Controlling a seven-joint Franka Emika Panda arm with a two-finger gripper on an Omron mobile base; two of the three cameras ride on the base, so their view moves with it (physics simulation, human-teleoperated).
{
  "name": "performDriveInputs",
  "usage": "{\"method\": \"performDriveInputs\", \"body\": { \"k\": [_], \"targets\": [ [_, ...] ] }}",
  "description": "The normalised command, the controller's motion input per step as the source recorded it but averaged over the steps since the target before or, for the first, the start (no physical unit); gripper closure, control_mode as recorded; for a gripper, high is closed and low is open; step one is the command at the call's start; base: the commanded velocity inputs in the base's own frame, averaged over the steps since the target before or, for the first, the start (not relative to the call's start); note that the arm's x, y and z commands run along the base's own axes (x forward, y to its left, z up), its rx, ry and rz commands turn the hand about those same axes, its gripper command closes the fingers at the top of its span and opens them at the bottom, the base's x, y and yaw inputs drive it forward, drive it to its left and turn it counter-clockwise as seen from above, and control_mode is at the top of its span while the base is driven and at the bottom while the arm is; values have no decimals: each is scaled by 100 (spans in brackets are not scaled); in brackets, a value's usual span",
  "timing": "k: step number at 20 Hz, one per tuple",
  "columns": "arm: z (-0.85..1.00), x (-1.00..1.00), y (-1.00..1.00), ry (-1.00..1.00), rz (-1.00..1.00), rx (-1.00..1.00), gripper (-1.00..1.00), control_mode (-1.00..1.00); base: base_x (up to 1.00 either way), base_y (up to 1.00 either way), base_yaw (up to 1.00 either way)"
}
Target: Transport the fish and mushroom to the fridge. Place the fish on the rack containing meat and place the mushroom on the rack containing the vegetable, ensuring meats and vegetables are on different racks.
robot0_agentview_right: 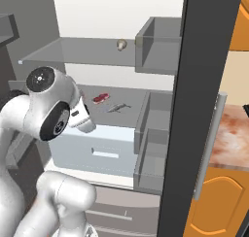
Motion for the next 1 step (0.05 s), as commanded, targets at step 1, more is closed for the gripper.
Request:
{"method": "performDriveInputs", "body": {
  "k": [1],
  "targets": [
    [61, -100, 0, 0, 5, -10, -100, -100, 0, 0, 0]
  ]
}}
